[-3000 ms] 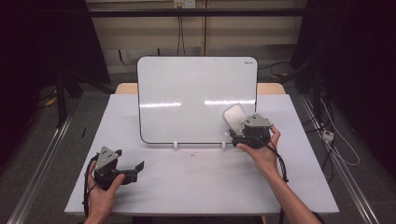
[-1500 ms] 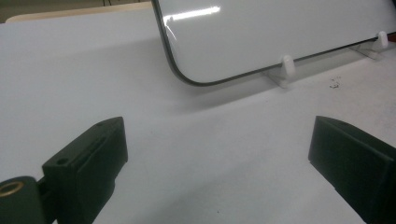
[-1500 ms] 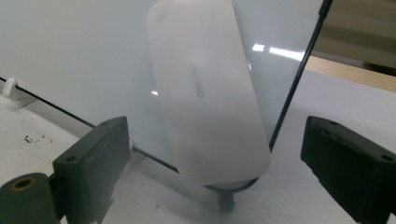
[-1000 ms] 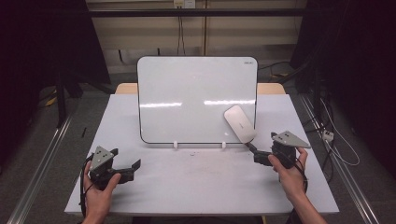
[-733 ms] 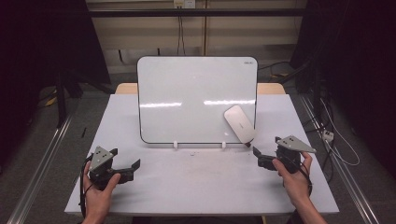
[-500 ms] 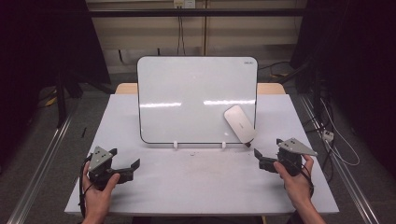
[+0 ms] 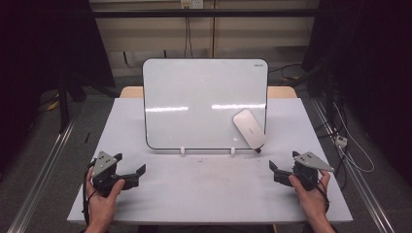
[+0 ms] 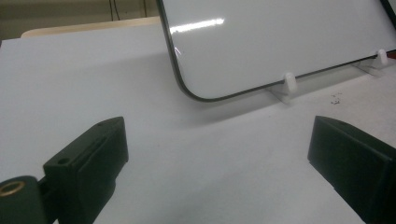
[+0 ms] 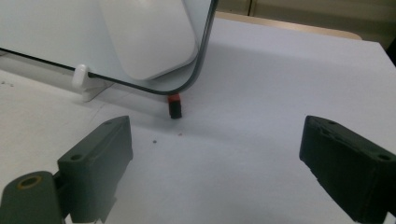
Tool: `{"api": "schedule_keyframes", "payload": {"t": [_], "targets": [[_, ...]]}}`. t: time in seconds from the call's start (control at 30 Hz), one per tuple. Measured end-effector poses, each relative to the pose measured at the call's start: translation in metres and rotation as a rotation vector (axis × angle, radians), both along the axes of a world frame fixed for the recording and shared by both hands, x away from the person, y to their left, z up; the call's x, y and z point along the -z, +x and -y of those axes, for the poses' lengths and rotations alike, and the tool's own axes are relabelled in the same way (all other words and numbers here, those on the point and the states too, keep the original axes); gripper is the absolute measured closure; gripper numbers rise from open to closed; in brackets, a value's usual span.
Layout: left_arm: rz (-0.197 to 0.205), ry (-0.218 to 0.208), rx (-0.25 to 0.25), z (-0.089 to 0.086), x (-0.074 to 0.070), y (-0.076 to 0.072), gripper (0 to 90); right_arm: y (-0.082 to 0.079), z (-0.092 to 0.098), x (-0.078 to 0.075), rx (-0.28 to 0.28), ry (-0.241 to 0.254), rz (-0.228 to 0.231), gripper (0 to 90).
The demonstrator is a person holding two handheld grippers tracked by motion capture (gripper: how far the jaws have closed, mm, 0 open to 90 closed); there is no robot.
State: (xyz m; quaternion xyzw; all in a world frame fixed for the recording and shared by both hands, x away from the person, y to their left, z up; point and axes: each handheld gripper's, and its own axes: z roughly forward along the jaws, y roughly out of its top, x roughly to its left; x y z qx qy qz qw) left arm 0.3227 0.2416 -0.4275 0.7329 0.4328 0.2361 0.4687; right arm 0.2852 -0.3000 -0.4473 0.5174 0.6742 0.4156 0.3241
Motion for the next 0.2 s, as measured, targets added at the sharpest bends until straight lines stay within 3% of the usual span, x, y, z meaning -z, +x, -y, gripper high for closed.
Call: {"api": "schedule_keyframes", "payload": {"t": [0.2], "targets": [[-0.001, -0.007, -0.001, -0.0008, 0.0, 0.0, 4.9, 0.0006, -0.0016, 0.0007, -0.007, 0.012, 0.0, 8.5]]}}
